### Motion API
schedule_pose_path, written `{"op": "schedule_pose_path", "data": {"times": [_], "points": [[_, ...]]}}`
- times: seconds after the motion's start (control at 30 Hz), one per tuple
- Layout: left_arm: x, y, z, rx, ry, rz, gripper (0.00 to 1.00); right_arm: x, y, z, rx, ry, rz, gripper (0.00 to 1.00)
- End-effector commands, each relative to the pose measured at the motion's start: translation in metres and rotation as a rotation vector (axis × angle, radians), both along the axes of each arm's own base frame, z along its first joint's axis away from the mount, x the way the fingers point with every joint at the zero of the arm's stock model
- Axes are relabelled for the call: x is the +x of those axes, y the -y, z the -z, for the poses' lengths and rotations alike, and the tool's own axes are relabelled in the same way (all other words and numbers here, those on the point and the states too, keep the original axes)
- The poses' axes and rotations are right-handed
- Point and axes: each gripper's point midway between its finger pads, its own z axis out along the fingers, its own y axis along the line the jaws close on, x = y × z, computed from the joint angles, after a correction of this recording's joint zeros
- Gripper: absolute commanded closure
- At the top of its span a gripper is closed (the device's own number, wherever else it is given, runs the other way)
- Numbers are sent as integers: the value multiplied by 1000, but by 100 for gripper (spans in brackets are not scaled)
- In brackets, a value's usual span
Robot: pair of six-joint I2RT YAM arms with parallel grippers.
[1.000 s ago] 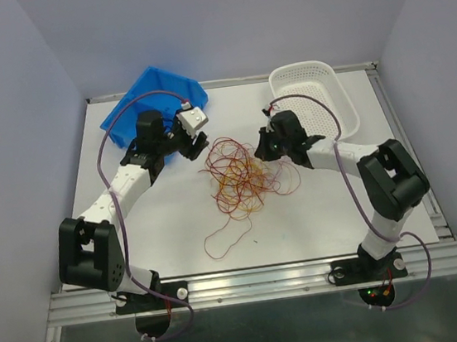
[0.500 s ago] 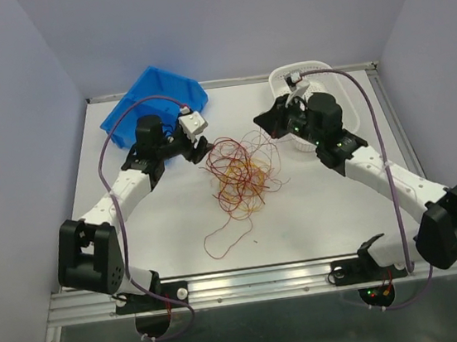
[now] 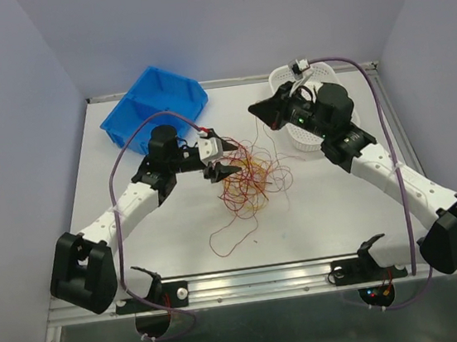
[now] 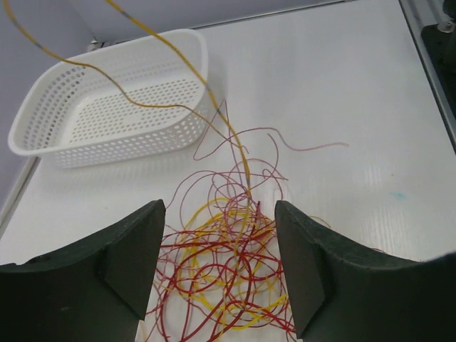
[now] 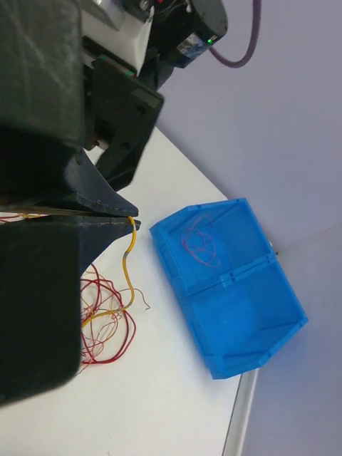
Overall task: Untangle the cables
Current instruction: Pick up the cable at the center of the board.
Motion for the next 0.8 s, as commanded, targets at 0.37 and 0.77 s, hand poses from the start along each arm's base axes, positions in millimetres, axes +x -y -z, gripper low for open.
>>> {"op": "schedule_pose_path", "data": {"times": [0.37,0.77], "points": [[4,25,46,85,-43,56,58,-11,4,-122,165,206,9,100],[13,28,51,79,-86,36,62,-60,19,-263,412,477,-79,99]]}}
